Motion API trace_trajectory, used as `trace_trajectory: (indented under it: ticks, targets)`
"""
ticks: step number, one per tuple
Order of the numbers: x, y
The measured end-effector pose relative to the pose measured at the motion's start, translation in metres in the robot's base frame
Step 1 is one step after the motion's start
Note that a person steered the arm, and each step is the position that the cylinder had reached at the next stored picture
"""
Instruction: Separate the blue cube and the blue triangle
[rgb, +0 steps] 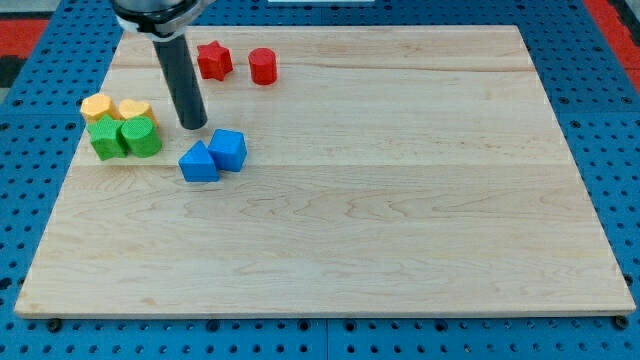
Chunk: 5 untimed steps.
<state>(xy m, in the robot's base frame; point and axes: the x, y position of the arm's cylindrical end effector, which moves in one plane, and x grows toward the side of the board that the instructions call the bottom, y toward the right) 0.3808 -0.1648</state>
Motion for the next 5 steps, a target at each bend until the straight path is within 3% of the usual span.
trace_trajectory:
  ticks: [2,5]
  targets:
    - [0.021,-0.039]
    - [0.072,0.044]
